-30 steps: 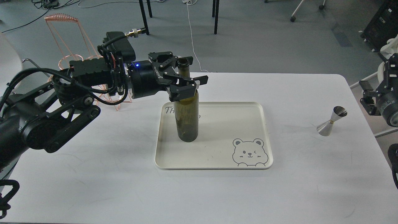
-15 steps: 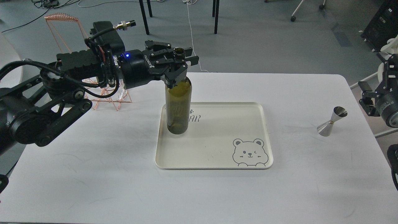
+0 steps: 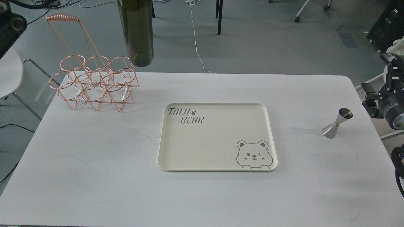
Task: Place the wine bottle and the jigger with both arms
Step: 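Lift the bottle and carry it over the copper wire rack, then lower the bottle into a slot of the copper rack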
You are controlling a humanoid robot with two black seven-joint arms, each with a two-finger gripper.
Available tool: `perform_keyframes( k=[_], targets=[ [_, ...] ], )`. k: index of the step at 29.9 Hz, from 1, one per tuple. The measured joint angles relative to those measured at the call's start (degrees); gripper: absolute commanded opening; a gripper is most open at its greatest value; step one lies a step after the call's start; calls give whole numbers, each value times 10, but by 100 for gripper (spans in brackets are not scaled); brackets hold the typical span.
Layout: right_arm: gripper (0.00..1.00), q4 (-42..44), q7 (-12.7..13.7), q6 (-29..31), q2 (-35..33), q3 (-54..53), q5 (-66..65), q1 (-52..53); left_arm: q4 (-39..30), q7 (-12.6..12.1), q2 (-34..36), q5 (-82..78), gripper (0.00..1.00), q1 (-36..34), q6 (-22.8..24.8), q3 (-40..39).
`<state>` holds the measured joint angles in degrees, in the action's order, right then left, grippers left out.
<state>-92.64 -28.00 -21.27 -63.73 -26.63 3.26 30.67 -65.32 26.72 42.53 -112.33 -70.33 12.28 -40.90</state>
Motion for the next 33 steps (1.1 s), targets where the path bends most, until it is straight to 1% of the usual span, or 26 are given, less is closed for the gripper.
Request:
perform_keyframes(
  k=[2, 5, 12, 15, 24, 33],
  targets=[
    [94, 0, 0, 0, 0, 0, 0, 0, 18, 5, 1, -2, 7, 0, -1, 8],
    [94, 1, 0, 0, 1, 1, 0, -1, 26, 7, 7, -3, 7, 0, -3, 26],
    [94, 0, 0, 0, 1, 1, 0, -1, 64, 8, 11, 1, 7, 11, -48, 71],
    [94, 0, 0, 0, 1, 1, 0, -2, 75, 8, 12, 2, 8, 14, -59, 82],
    [94, -1, 0, -3, 1, 2, 0, -2, 80, 9, 14, 2, 8, 46, -63, 85],
    [94, -1, 0, -5, 1, 3, 0, -2, 94, 9, 10, 2, 8, 62, -72, 84]
  ],
)
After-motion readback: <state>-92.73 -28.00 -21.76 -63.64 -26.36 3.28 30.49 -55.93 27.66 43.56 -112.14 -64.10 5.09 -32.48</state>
